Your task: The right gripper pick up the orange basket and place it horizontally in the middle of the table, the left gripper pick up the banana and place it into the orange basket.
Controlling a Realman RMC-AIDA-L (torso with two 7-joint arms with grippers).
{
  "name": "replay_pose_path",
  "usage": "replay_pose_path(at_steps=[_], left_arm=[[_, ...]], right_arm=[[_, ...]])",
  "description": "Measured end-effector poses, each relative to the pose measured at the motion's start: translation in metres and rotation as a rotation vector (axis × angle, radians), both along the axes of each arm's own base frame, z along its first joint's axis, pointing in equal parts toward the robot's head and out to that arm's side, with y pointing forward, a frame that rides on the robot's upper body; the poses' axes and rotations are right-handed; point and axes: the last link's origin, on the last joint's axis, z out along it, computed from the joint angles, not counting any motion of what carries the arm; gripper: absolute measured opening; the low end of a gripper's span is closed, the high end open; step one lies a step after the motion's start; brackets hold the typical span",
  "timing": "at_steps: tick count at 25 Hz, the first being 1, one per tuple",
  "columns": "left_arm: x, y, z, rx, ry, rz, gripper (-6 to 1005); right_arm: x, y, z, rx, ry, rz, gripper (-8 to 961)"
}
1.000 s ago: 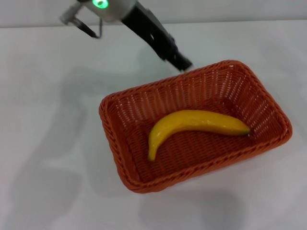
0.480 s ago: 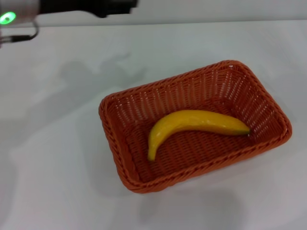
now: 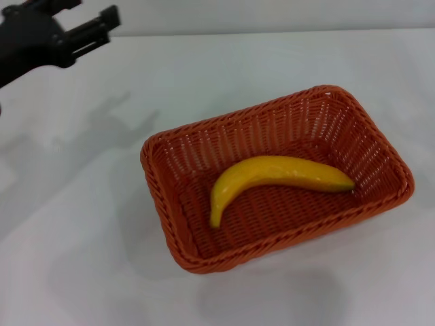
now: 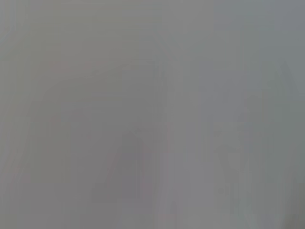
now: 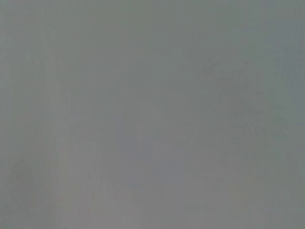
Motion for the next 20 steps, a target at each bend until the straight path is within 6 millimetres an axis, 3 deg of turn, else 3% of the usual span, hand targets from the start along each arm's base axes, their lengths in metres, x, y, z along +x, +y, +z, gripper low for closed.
replay_pose_path(at_steps=[6,10,20], left_arm=[[-0.046,-0.017,-0.008,0.060,-0.038,0.077,760],[-0.066,-0.027,-0.011,0.125,-0.079,0.077,759],[-0.108,-0.064,0.008,0.291,-0.168,0.067,755]], right_arm=[[0.015,-0.014,-0.008,0.051,-0.007,-0.034,745],[0.022,-0.020,-0.013,0.098,0.018,-0.050,744],[0.027,-0.025,-0.021,0.127,0.066,-0.055,744]])
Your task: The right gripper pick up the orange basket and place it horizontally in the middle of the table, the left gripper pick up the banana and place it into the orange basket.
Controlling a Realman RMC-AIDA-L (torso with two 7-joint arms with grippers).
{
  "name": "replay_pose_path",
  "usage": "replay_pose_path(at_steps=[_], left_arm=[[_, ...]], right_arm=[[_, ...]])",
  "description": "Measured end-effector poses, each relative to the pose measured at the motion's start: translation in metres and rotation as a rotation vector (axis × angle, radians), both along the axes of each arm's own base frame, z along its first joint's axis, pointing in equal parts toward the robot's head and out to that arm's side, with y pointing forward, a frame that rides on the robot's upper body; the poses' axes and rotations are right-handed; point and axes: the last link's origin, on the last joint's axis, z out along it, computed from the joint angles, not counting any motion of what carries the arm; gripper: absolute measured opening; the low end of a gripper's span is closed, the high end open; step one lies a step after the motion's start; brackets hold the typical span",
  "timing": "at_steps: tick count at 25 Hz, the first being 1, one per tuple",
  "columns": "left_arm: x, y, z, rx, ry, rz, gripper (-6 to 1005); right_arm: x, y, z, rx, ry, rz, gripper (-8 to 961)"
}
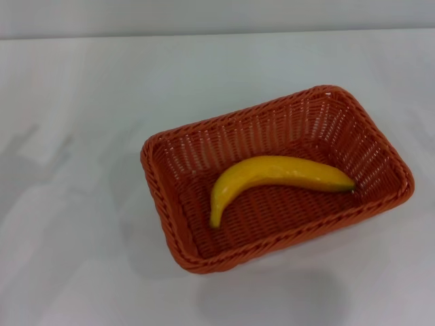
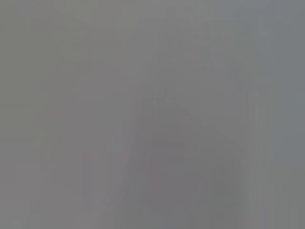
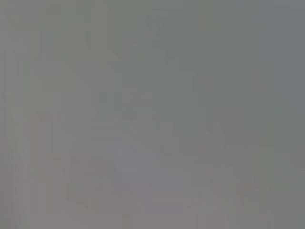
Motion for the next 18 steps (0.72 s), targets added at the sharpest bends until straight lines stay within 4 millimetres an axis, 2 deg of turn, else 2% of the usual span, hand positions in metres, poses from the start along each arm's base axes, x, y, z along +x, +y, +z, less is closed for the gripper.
replay_pose_path(at_steps=[9,18], left_arm=[[-0.017,-0.008,0.005,0.097,-0.026,0.059,750],[-0.018,-0.009,0.006,0.120,-0.037,0.057,736]], right_arm=[[-0.002,-0.003,-0.013,0.016,0.033,0.021,745],[-0.004,-0.008,-0.023,0.022,0.040,0.028,745]])
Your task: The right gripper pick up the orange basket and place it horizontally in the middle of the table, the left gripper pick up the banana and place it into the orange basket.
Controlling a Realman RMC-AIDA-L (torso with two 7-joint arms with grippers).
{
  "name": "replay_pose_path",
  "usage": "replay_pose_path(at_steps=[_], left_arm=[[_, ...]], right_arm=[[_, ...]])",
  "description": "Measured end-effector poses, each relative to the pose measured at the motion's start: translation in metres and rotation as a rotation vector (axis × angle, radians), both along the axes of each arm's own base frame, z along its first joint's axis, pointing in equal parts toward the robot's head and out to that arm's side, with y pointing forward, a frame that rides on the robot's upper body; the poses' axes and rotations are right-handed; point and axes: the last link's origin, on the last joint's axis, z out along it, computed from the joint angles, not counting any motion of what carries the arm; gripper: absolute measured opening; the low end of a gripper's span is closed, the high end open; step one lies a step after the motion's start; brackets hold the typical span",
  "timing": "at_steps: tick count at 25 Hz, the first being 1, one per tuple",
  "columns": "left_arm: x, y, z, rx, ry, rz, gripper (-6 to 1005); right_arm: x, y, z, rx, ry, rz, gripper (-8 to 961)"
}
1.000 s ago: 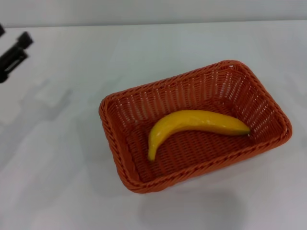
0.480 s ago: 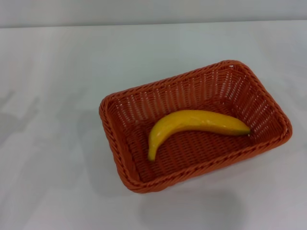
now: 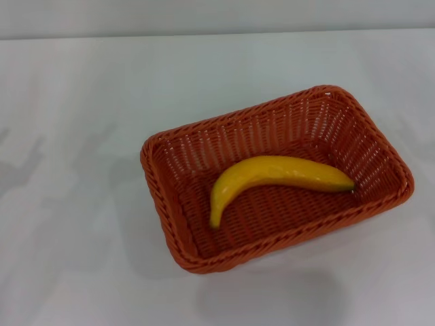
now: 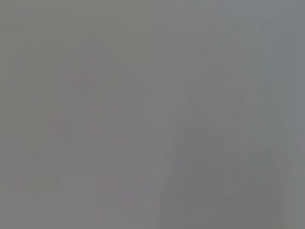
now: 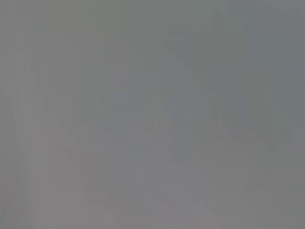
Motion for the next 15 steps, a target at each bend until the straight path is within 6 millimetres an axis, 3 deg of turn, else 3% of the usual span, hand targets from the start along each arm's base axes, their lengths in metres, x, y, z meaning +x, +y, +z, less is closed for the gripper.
replay_pose_path(at_steps=[15], left_arm=[[-0.0024,-0.0030,0.0050,0.032,-0.019,0.011,736]], right_arm=[[0.0007,-0.0073,-0.0072,-0.012,0.029,0.015,744]])
